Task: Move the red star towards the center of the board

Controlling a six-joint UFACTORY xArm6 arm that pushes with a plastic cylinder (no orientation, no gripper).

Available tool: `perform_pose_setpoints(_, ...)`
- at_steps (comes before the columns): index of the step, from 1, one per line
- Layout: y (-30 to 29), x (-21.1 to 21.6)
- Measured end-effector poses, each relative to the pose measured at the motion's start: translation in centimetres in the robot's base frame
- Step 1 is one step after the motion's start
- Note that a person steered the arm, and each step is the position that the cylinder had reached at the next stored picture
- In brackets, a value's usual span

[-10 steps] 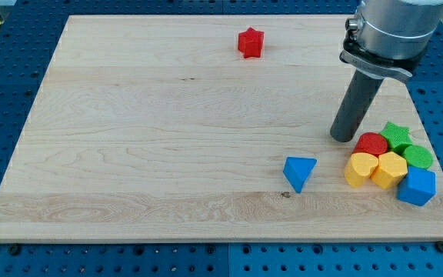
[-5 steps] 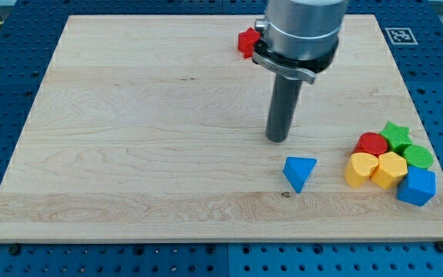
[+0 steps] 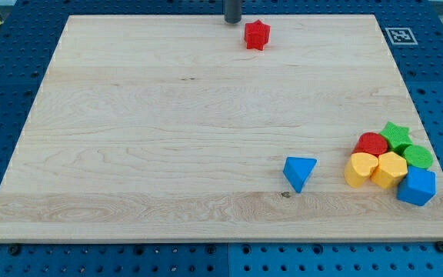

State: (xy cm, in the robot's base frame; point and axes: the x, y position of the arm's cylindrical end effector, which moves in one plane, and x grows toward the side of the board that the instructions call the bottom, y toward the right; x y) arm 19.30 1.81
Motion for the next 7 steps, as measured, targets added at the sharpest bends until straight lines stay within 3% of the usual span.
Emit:
perform_pose_setpoints(1,2.8,1.1)
perform_pose_setpoints(3,6.0,7.7)
perform_pose_setpoints(5,2.0,9.9)
perform_pose_setpoints(7,-1.0,14.6)
